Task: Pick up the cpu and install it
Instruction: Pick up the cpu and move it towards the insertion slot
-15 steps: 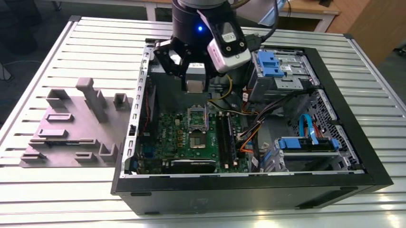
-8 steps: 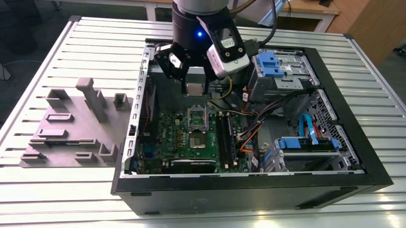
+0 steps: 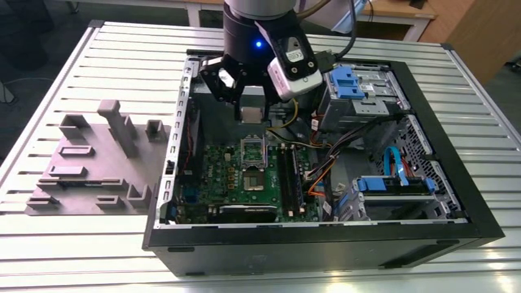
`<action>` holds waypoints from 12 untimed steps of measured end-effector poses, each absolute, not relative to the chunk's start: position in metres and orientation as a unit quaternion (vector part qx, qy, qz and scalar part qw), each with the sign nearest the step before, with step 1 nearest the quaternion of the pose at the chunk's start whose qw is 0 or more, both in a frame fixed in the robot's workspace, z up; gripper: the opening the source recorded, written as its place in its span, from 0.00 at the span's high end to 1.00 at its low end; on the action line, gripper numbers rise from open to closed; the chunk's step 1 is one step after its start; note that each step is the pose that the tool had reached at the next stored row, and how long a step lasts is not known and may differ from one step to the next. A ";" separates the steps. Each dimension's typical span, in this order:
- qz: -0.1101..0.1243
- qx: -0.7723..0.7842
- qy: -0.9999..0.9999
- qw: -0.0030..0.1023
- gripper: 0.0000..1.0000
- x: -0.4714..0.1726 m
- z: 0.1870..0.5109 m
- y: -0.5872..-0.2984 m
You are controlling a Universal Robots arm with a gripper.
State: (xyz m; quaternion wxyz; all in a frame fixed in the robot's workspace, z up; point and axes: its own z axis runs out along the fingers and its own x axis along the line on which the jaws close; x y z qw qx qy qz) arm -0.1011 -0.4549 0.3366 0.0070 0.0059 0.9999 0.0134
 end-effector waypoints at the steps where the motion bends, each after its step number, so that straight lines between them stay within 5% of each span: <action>1: 0.013 0.006 1.000 0.007 0.53 -0.100 0.337 -0.455; 12: 0.013 0.006 1.000 0.007 0.53 -0.092 0.329 -0.455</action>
